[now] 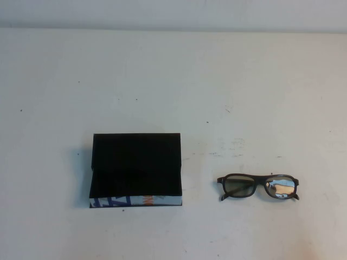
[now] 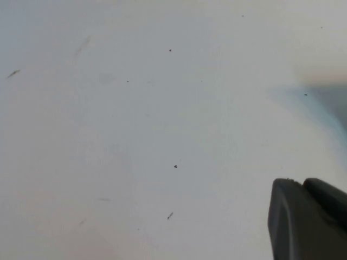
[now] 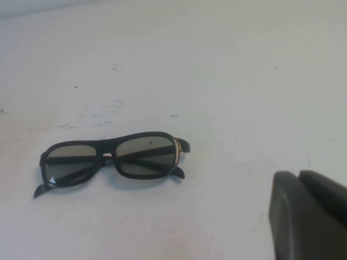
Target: Return glasses to glasses case
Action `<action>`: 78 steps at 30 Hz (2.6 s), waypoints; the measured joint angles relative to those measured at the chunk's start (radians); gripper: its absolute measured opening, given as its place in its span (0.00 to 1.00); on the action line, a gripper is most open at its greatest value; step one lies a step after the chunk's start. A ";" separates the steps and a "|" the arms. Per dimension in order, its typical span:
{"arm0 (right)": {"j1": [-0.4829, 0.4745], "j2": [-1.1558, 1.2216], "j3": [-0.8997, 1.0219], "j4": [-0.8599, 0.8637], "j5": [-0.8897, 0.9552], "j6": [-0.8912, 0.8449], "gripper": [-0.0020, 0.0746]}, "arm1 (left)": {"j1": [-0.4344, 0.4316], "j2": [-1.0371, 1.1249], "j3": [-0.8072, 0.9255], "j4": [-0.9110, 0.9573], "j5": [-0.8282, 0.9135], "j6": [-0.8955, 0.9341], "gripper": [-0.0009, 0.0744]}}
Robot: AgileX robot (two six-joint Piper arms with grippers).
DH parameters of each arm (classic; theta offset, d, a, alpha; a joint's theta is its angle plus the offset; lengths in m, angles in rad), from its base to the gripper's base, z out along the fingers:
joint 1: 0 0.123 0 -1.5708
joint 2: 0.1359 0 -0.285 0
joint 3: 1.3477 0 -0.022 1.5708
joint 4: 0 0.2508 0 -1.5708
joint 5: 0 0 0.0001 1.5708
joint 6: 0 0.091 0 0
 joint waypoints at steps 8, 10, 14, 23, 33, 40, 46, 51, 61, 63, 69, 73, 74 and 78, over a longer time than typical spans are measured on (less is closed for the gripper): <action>0.000 0.000 0.000 0.000 0.000 0.000 0.01 | 0.000 0.000 0.000 0.000 0.000 0.000 0.01; 0.000 0.000 0.000 0.000 0.000 0.000 0.01 | 0.000 0.000 0.000 0.000 0.000 0.000 0.01; 0.000 0.000 0.000 0.000 0.000 0.000 0.01 | 0.000 0.000 0.000 0.000 0.000 0.000 0.01; 0.000 0.000 0.000 0.000 0.000 0.000 0.01 | 0.000 0.000 0.000 0.000 0.000 0.000 0.01; 0.000 0.000 0.000 0.000 0.000 0.000 0.01 | 0.000 0.000 0.000 0.000 0.000 0.000 0.01; 0.000 0.000 0.000 0.057 0.000 0.000 0.01 | 0.000 0.000 0.000 0.000 0.000 0.000 0.01; 0.000 0.000 0.000 0.206 -0.031 0.000 0.01 | 0.000 0.000 0.000 0.000 0.000 0.000 0.01; 0.000 0.000 0.000 0.358 -0.090 0.000 0.01 | 0.000 0.000 0.000 0.000 0.000 0.000 0.01; 0.000 0.000 0.000 0.766 -0.175 -0.038 0.01 | 0.000 0.000 0.000 0.000 0.000 0.000 0.01; 0.000 0.000 0.000 0.813 -0.171 -0.042 0.01 | 0.000 0.000 0.000 0.000 0.000 0.000 0.01; 0.000 0.069 -0.067 0.827 -0.005 -0.043 0.01 | 0.000 0.000 0.000 0.000 0.000 0.000 0.01; 0.000 0.264 -0.206 0.675 0.194 -0.044 0.01 | 0.000 0.000 0.000 0.000 0.000 0.000 0.01; 0.000 0.325 -0.246 0.629 0.246 -0.046 0.01 | 0.000 0.000 0.000 0.000 0.000 0.000 0.01; 0.000 0.552 -0.388 0.455 0.409 -0.051 0.01 | 0.000 0.000 0.000 0.000 0.000 0.000 0.01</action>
